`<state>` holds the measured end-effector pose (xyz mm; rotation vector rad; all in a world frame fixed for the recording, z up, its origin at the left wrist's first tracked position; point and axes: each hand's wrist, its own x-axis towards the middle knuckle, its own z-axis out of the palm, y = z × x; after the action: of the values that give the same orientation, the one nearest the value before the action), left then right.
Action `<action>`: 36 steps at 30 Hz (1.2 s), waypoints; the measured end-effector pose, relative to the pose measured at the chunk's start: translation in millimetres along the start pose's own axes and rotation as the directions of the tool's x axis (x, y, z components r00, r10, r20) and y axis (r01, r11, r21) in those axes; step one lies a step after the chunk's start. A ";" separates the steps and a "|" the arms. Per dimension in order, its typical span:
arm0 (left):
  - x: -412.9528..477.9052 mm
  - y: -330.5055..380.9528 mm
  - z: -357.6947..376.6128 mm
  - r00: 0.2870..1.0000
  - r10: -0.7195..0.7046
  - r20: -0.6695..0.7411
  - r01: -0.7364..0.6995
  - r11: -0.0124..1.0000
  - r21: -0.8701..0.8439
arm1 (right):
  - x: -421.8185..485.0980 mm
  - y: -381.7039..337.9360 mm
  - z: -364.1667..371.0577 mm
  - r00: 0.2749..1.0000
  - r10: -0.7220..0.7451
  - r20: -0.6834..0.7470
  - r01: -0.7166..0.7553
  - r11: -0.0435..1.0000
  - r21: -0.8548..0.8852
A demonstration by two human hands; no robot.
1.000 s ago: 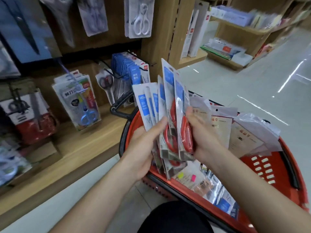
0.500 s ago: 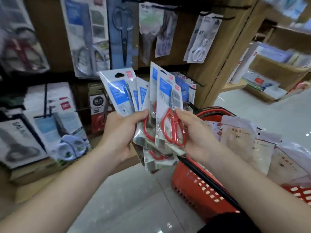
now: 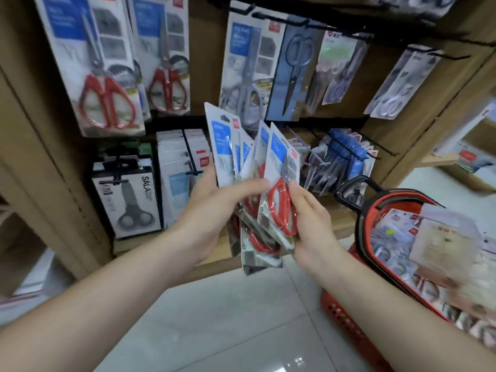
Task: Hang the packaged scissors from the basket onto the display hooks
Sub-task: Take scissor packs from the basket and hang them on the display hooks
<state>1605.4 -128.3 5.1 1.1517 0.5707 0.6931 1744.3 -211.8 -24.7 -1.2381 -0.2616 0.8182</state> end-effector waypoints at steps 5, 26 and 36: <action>12.1 8.9 -15.5 0.993 0.071 0.093 -0.078 0.995 0.068 | 3.8 0.2 20.3 0.994 -0.108 0.000 0.108 0.991 0.075; 60.4 41.3 -31.5 0.974 0.213 -0.078 -0.191 0.955 0.226 | 81.2 -32.5 62.6 0.872 -0.283 0.400 0.299 0.954 0.023; 48.7 22.2 -36.3 0.930 0.160 -0.330 -0.154 0.987 0.045 | 87.0 -43.6 70.9 0.889 -0.204 0.411 0.209 0.977 0.031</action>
<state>1607.1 -64.1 12.1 1.1122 0.7757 1.0345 1780.8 -105.2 17.7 -1.0178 -0.7326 0.8868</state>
